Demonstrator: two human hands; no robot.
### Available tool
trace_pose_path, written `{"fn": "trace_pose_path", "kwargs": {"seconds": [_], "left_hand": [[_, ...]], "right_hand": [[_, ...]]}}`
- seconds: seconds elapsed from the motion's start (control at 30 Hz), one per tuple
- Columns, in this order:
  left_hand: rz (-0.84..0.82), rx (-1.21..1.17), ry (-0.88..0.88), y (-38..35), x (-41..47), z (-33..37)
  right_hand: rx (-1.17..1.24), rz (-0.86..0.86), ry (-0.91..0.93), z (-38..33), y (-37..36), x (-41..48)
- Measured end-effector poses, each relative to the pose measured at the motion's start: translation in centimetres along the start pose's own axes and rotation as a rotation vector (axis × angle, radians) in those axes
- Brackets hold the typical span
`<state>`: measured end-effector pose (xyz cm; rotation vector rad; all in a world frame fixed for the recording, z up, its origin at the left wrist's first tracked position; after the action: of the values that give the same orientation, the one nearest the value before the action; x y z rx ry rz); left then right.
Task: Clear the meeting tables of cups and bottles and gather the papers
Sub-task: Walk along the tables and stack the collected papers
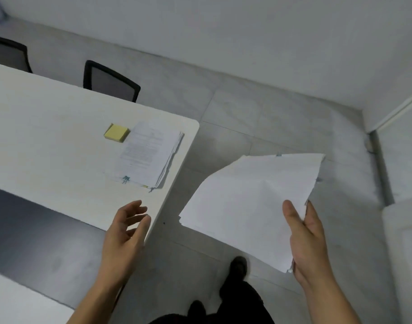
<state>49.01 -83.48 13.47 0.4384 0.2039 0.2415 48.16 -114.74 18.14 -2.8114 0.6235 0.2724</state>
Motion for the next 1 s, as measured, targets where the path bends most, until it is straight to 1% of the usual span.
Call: {"fn": "trace_pose_path", "kwargs": {"seconds": [0.1, 0.23, 0.37, 0.47, 0.67, 0.77, 0.83, 0.9, 1.0], "left_hand": [[0.103, 0.013, 0.078, -1.5, 4.5, -0.8], [0.315, -0.007, 0.247, -3.6, 9.3, -0.7], [0.513, -0.016, 0.368, -4.4, 13.3, 2.1], [0.668, -0.043, 0.448, -4.9, 15.1, 4.3], [0.883, -0.144, 0.610, -7.6, 18.2, 6.1], [0.956, -0.210, 0.660, -8.3, 20.7, 5.5], [0.996, -0.305, 0.666, -8.1, 22.6, 5.3], [0.983, -0.429, 0.699, -7.4, 24.9, 5.1], [0.899, -0.675, 0.741, -6.0, 28.4, 5.8]], "right_hand": [[-0.019, -0.082, -0.008, 0.3, -2.7, 7.6], [-0.081, -0.254, -0.065, 0.9, -8.2, 18.7], [-0.138, -0.484, -0.161, -0.2, -16.8, 28.9], [-0.174, -0.690, -0.213, -1.2, -23.6, 33.9], [-0.271, -1.069, -0.259, -1.8, -34.4, 36.8], [-0.339, -1.224, -0.246, -1.2, -38.2, 37.0], [-0.373, -1.327, -0.253, -1.0, -40.5, 37.0], [-0.413, -1.436, -0.266, -0.9, -42.6, 37.3], [-0.469, -1.572, -0.325, -1.3, -45.5, 38.3]]}}
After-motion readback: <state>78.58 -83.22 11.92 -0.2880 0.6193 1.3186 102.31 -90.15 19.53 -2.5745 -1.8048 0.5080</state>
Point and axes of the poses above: each hand's wrist, its own x-axis towards the middle knuckle, its own y-axis out of the back of the hand, z = x × y, the point moved 1 cm from there along x, towards the middle knuckle, and after that the axes turned 8 degrees about x, right-handed, at the moved point
